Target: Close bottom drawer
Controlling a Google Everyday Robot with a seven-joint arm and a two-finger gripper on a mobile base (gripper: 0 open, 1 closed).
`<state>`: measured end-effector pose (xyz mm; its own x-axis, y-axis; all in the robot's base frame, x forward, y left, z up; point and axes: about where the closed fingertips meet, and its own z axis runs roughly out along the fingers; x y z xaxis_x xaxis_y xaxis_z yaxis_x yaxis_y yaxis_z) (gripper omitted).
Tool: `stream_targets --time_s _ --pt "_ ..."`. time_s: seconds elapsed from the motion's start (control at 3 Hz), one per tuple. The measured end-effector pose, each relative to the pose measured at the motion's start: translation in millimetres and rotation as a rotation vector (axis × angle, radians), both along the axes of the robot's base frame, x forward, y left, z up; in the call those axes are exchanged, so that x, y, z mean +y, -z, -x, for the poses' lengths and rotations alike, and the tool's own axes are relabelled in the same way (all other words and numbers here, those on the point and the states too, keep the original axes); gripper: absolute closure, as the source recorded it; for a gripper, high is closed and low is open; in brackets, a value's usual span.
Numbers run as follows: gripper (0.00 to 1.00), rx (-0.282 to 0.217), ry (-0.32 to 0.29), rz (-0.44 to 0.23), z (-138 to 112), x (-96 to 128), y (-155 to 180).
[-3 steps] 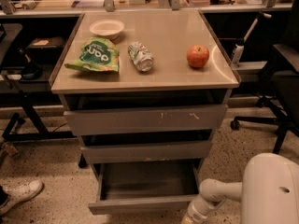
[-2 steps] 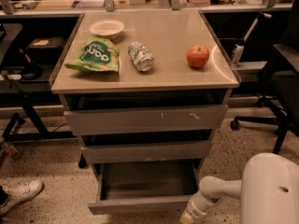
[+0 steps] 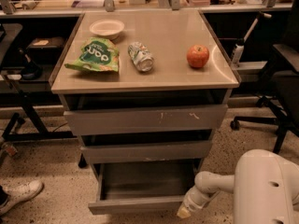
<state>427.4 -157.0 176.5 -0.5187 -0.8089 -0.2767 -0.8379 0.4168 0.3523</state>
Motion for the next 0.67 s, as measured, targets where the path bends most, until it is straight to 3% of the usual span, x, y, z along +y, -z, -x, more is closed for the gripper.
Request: stream_targets --time_s 0.33,0.67 --pt "1.00 -0.020 -0.017 0.019 -10.2 3.7 -3.1" --pt "0.81 -0.020 -0.017 0.019 -10.2 3.7 -3.1"
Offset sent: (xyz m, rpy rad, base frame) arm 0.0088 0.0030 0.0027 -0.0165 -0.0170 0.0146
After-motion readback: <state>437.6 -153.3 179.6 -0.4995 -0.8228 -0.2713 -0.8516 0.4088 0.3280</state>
